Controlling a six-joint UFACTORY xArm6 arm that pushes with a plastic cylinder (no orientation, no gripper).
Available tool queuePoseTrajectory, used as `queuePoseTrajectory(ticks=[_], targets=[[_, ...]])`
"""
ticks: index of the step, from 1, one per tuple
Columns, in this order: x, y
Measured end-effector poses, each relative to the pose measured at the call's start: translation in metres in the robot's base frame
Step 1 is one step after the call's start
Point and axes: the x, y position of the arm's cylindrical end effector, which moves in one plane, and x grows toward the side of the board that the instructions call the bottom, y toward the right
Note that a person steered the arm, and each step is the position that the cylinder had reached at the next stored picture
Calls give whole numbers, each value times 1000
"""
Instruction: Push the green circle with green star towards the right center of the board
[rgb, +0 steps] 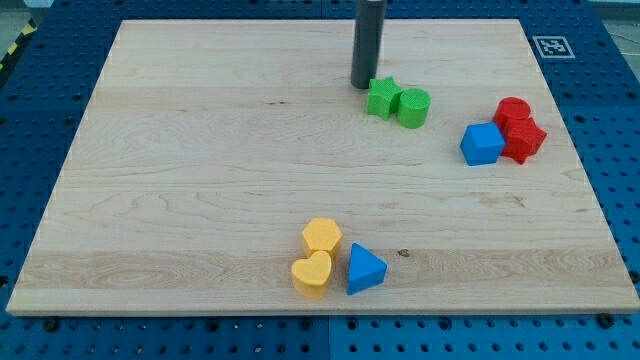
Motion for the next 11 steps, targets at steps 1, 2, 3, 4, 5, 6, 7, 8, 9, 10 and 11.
queuePoseTrajectory(ticks=[1,2,3,4,5,6,7,8,9,10,11], targets=[[0,-16],[8,-11],[26,-3],[31,10],[35,21],[45,22],[59,23],[65,33],[67,49],[68,71],[72,89]])
